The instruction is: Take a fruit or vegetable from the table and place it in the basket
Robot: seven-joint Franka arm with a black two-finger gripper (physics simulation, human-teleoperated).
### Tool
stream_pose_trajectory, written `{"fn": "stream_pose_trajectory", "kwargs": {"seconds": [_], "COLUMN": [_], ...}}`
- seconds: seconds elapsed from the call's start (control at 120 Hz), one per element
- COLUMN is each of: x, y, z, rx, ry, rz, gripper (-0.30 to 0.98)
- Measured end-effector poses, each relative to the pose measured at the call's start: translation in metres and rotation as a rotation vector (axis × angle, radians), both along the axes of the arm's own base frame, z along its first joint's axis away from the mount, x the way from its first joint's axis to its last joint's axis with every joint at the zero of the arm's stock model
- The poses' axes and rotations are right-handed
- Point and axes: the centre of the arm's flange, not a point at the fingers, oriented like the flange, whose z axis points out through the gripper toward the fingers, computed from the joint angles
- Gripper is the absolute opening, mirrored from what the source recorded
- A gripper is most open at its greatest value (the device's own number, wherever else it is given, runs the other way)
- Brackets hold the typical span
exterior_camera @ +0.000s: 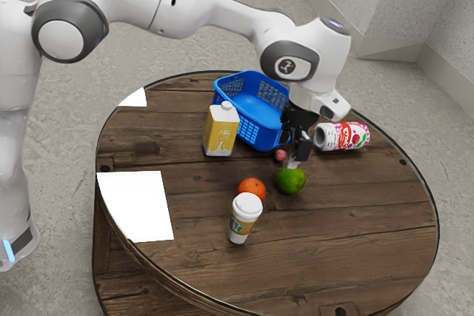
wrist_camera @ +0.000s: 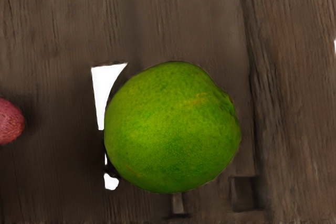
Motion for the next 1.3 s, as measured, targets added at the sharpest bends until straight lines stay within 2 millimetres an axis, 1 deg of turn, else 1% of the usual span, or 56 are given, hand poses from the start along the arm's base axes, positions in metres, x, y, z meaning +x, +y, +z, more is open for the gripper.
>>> {"fn": "stream_pose_trajectory", "kwargs": {"seconds": [0.075,0.258,0.35,0.508,0.542,0.625,0.767,0.992,1.025,1.067,1.125,1.167,1.183,1.208,1.233,1.3], "x": [-0.001,-0.002,-0.001,0.003,0.005,0.01,0.019,0.026,0.027,0.027,0.028,0.028,0.027,0.026,0.023,0.009], "y": [-0.002,-0.011,-0.011,-0.002,-0.002,-0.003,-0.004,-0.009,-0.01,-0.011,-0.011,-0.011,-0.011,-0.011,-0.011,-0.006], "z": [-0.012,-0.027,-0.028,-0.026,-0.029,-0.038,-0.063,-0.094,-0.097,-0.098,-0.097,-0.094,-0.09,-0.077,-0.06,0.0], "rx": [-0.001,-0.005,-0.007,-0.008,-0.008,-0.01,-0.014,-0.025,-0.028,-0.03,-0.032,-0.031,-0.031,-0.032,-0.032,-0.03], "ry": [0.005,-0.002,-0.011,-0.028,-0.026,-0.015,0.013,0.038,0.039,0.037,0.033,0.027,0.02,0.002,-0.023,-0.101], "rz": [-0.002,-0.014,-0.012,0.002,0.002,0.002,0.003,0.001,0.001,0.001,0.001,0.002,0.002,0.002,0.001,0.006], "gripper": [0.69,0.69,0.69,0.69,0.69,0.69,0.69,0.68,0.64,0.55,0.46,0.44,0.43,0.41,0.39,0.39]}}
